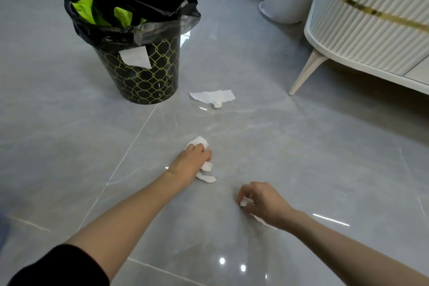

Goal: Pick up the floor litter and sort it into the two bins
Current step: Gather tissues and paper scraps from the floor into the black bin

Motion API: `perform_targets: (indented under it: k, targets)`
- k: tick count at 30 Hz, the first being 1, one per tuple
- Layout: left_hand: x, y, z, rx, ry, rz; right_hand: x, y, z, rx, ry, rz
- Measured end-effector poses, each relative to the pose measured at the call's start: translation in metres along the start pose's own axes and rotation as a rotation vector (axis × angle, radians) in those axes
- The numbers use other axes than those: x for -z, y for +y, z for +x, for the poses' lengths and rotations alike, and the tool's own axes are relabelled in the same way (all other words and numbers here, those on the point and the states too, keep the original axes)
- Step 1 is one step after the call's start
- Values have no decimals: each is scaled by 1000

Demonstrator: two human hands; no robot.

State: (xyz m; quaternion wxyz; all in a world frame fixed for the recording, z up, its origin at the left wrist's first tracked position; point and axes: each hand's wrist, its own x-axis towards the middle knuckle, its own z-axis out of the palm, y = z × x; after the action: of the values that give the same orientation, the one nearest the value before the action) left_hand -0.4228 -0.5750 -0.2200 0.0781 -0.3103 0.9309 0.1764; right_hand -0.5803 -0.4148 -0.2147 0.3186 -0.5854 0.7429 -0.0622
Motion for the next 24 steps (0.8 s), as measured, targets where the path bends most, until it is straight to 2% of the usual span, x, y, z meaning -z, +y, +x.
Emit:
perform_targets:
  k: [6, 11, 18, 21, 24]
  targets:
    - [6, -37, -4, 198, 52, -143, 39, -7, 53, -176, 290, 267]
    - [3, -72, -2, 369, 170, -305, 66, -28, 120, -180, 406, 317]
    - [-13, -103, 13, 306, 338, -456, 71, -51, 205, -28, 493, 204]
    - [-19, -111, 14, 269, 319, -528, 78, -52, 233, -78, 451, 211]
    - [-20, -114, 15, 259, 311, -591, 82, -48, 252, -185, 294, 146]
